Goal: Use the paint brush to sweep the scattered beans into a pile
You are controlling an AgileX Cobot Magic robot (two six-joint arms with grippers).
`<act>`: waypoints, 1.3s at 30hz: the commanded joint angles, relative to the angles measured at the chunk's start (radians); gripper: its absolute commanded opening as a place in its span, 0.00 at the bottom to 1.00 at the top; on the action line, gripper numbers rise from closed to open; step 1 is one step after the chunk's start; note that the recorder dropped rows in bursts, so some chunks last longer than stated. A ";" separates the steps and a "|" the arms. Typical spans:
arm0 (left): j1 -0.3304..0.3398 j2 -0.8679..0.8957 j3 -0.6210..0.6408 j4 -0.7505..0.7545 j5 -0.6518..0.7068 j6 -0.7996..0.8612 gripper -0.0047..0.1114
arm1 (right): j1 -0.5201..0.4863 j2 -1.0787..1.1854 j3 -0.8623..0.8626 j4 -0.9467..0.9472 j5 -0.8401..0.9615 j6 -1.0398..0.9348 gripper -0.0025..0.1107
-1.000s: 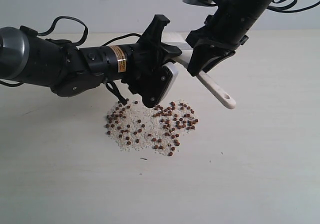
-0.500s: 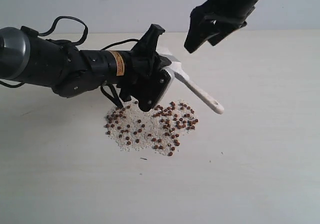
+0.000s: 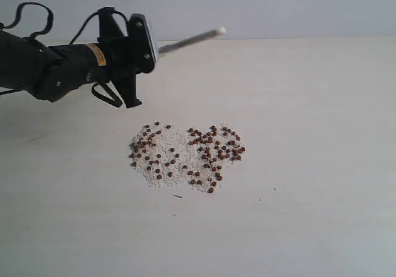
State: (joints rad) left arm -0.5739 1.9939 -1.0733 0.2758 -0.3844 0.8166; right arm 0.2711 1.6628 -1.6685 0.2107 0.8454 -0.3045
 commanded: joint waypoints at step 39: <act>0.402 -0.097 -0.054 1.264 -0.778 -1.886 0.04 | -0.006 0.092 0.603 1.534 0.085 -1.764 0.49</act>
State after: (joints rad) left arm -0.1698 1.9057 -1.1207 1.5317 -1.1391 -1.0616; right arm 0.2711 1.7416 -1.0638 1.7170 0.9035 -2.0046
